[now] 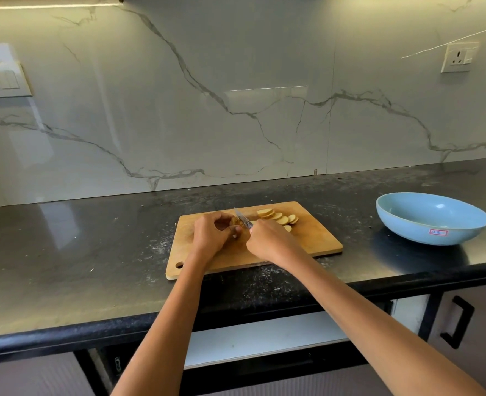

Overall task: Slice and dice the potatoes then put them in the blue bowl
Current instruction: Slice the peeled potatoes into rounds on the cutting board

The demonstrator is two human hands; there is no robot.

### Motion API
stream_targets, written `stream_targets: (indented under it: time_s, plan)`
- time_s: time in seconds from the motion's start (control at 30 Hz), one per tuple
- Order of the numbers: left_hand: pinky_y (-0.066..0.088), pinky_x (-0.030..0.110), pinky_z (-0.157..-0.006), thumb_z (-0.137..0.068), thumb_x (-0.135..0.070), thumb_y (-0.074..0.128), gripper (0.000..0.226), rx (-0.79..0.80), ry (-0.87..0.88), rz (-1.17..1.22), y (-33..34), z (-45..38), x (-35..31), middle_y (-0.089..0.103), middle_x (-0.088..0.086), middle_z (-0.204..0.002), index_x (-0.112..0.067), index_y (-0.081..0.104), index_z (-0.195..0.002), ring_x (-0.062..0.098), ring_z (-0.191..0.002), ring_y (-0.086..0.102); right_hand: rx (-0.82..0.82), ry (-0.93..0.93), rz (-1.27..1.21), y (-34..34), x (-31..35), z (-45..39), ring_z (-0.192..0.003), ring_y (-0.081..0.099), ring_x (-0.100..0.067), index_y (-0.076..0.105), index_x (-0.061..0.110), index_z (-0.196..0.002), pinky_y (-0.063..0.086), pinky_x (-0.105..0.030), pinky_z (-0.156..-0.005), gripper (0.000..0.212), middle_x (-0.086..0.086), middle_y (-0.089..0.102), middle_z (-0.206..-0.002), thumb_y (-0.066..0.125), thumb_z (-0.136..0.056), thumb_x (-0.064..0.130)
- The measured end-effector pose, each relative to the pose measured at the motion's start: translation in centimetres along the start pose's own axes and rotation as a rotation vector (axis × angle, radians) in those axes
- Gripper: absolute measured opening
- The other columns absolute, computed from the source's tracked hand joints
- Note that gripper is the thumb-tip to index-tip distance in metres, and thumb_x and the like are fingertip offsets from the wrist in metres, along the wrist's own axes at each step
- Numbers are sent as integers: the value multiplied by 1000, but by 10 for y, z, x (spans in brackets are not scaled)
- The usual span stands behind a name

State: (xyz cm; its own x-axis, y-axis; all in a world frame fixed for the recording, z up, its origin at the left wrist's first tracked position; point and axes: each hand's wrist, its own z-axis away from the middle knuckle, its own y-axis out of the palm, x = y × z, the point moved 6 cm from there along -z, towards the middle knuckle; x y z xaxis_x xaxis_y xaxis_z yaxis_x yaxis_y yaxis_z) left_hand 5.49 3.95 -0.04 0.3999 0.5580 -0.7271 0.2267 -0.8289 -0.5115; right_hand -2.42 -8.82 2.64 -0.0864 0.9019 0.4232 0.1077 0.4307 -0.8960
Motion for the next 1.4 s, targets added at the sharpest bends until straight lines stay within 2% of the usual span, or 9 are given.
stream_targets:
  time_s: [0.13, 0.43, 0.57, 0.7, 0.83, 1.0, 1.1, 1.27, 1.4]
  plan:
    - [49, 15, -72, -75, -16, 77, 24, -14, 14, 9, -1, 1, -1, 70, -1, -91, -13, 70, -98, 11, -85, 65, 17, 3, -67, 3, 7, -15, -54, 45, -11, 54, -1, -120, 33, -21, -46, 32, -3, 49, -71, 42, -98, 18]
    - [53, 22, -78, -72, -13, 79, 26, -16, 29, 16, 0, 2, -3, 71, 2, -89, -10, 71, -97, 11, -83, 66, 62, 0, -13, 14, 0, -14, -97, 60, -28, 57, 0, -113, 39, -29, -66, 26, -16, 62, -111, 42, -95, 11]
    - [54, 25, -79, -72, -15, 79, 27, -45, 23, 20, 0, 4, -3, 72, 3, -90, -9, 71, -97, 13, -85, 66, 108, -2, 17, 17, 1, -22, -94, 60, -28, 60, -3, -108, 41, -30, -66, 27, -18, 62, -101, 41, -93, 9]
    - [44, 9, -67, -76, -18, 76, 28, -36, 12, -23, 2, 2, -6, 69, 0, -91, -9, 70, -101, 10, -84, 62, 198, 18, 94, 19, -9, -17, -83, 57, -23, 57, -1, -112, 42, -29, -64, 27, -14, 61, -99, 39, -94, 9]
    - [45, 19, -73, -78, -20, 74, 29, -63, -6, -73, -2, 2, -2, 70, 5, -96, -9, 69, -105, 11, -85, 61, 210, -10, 180, 20, -10, -12, -83, 55, -23, 56, 4, -95, 42, -30, -65, 16, -10, 55, -92, 41, -93, 10]
    - [47, 21, -75, -79, -18, 73, 26, -61, 14, -70, -4, 3, -2, 69, 3, -95, -9, 68, -103, 16, -88, 63, 230, -6, 215, 13, -27, -2, -61, 46, -14, 57, -2, -109, 31, -23, -47, 27, -3, 47, -73, 39, -96, 13]
    - [52, 27, -78, -79, -17, 73, 30, -57, -4, -51, -5, 3, -1, 69, 5, -97, -9, 64, -107, 17, -90, 64, 195, 26, 215, 4, -41, 4, -56, 41, -12, 58, 0, -110, 27, -23, -45, 28, -1, 44, -68, 37, -97, 14]
    - [45, 12, -63, -80, -17, 72, 28, -34, -27, 6, -4, 4, -3, 68, 0, -94, -16, 63, -106, 11, -86, 63, 90, 88, 139, -11, -56, 3, -52, 39, -10, 58, 5, -120, 24, -22, -42, 33, 2, 43, -66, 35, -96, 11]
    - [44, 12, -67, -80, -21, 72, 24, -43, -43, 12, -5, 3, 0, 68, -2, -95, -18, 66, -104, 10, -89, 62, 15, 51, 88, -17, -42, 1, -47, 35, -9, 57, 1, -114, 22, -20, -39, 30, 2, 41, -62, 34, -97, 9]
